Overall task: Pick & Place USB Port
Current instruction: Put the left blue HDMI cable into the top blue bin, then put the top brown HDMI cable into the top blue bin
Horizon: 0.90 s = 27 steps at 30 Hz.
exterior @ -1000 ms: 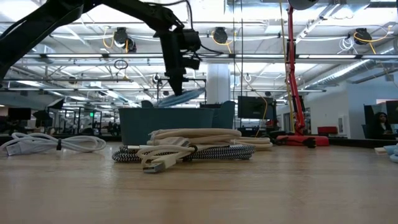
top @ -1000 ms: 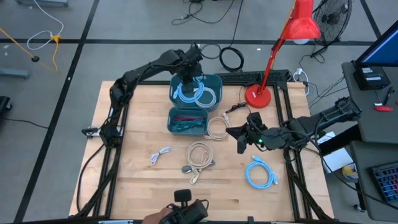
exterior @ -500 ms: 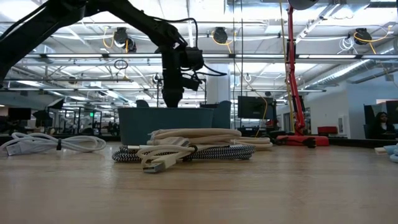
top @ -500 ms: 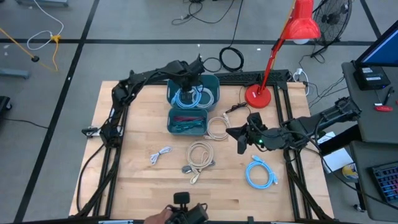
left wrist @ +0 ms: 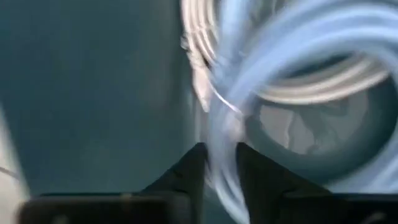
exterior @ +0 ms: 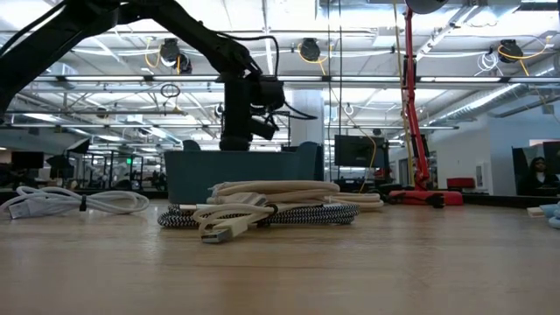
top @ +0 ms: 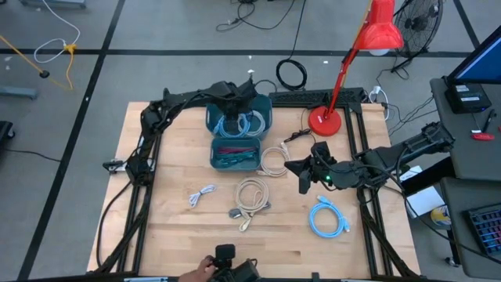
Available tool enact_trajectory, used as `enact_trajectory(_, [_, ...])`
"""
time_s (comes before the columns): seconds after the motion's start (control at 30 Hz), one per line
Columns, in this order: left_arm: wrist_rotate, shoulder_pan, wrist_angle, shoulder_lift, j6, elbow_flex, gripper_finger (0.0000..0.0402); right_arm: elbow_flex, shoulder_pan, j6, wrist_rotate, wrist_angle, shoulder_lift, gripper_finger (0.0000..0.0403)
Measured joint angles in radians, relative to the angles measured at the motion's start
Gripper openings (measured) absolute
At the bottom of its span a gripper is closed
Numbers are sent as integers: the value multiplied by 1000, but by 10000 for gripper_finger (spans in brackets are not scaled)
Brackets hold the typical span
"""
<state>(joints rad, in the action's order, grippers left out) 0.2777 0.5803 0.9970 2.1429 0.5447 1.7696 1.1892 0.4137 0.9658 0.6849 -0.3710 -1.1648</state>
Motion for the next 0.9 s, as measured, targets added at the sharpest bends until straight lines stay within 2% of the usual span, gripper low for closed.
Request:
enact_trajectory(0.1, [35, -3, 0, 0, -10, -16, 152, 0, 0, 2, 0, 0, 0, 0])
enact_trajectory(0.23, [97, -15, -9, 0, -16, -14, 183, 0, 1, 2, 23, 0, 0, 0])
enact_trajectory(0.33, [141, -30, -8, -2, -28, 13, 187, 0, 1, 2, 24, 1, 0, 0])
enact_trajectory(0.5, [142, -57, -19, -44, -35, 105, 177, 0, 1, 3, 26, 1, 0, 0])
enact_trajectory(0.6, [131, -81, -12, -69, -91, 198, 169, 0, 0, 0, 27, 1, 0, 0])
enact_trajectory(0.7, [48, -112, 29, -105, -229, 281, 164, 0, -6, -4, 28, 0, 0, 0])
enact_trajectory(0.83, [-251, -158, 68, -180, -451, 314, 163, 0, -21, -9, 18, -47, 0, 2])
enact_trajectory(0.9, [-361, -195, 80, -212, -529, 303, 163, 0, -39, -12, -7, -90, 0, 12])
